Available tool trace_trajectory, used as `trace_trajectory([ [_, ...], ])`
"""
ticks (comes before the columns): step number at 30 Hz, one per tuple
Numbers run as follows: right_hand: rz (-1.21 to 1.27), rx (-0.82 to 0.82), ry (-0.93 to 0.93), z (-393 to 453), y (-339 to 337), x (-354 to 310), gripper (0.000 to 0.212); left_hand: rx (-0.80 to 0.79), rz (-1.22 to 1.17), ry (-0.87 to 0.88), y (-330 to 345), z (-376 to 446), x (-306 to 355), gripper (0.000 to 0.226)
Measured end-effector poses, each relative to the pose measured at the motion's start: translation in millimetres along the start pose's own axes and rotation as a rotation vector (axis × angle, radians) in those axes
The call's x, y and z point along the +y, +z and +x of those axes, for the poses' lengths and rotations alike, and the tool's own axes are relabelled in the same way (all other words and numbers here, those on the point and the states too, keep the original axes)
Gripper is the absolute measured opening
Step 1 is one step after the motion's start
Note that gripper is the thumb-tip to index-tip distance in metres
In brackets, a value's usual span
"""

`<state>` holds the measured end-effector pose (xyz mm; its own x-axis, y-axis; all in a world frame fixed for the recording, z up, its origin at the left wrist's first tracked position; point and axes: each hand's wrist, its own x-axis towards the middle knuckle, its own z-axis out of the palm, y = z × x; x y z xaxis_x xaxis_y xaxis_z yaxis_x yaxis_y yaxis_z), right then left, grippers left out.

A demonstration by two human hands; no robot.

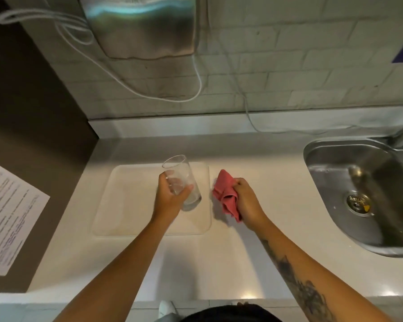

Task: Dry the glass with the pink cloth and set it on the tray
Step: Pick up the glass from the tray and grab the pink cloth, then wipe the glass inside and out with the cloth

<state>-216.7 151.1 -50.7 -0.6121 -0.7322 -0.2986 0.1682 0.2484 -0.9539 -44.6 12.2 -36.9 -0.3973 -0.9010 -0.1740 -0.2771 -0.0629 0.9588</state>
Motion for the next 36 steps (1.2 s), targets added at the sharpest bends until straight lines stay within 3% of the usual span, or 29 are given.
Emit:
trace_trajectory([
  [2,0.333,-0.040,0.002,-11,11,-15,0.026,-0.064,-0.081,0.003,-4,-6,6,0.070],
  [5,0.513,-0.070,-0.069,-26,37,-35,0.035,-0.138,-0.160,0.011,-5,-19,13,0.087],
  [7,0.271,-0.082,-0.207,-37,53,-45,0.046,-0.173,-0.212,-0.001,-6,-26,18,0.076],
  [9,-0.088,-0.150,-0.358,-47,68,-50,0.059,-0.242,-0.321,-0.050,-8,-27,26,0.041],
  [11,-0.356,-0.153,-0.464,-56,81,-52,0.066,-0.249,-0.337,-0.050,-12,-29,32,0.043],
  [13,-0.436,-0.129,-0.525,-61,90,-58,0.071,-0.277,-0.396,-0.017,-18,-36,38,0.043],
  [16,-0.371,-0.181,-0.497,-61,100,-68,0.071,-0.296,-0.384,0.077,-27,-44,27,0.042],
  [25,-0.214,-0.178,-0.365,-60,129,-85,0.059,-0.203,-0.310,0.123,-50,-45,23,0.033],
  [29,-0.189,-0.249,-0.313,-74,129,-67,0.060,-0.190,-0.258,0.157,-62,-33,22,0.064],
  [34,-0.135,-0.135,-0.293,-59,135,-97,0.057,-0.131,-0.079,0.358,-57,-35,32,0.074],
  [36,-0.128,-0.121,-0.332,-56,136,-104,0.057,-0.158,-0.121,0.324,-58,-35,35,0.079],
])
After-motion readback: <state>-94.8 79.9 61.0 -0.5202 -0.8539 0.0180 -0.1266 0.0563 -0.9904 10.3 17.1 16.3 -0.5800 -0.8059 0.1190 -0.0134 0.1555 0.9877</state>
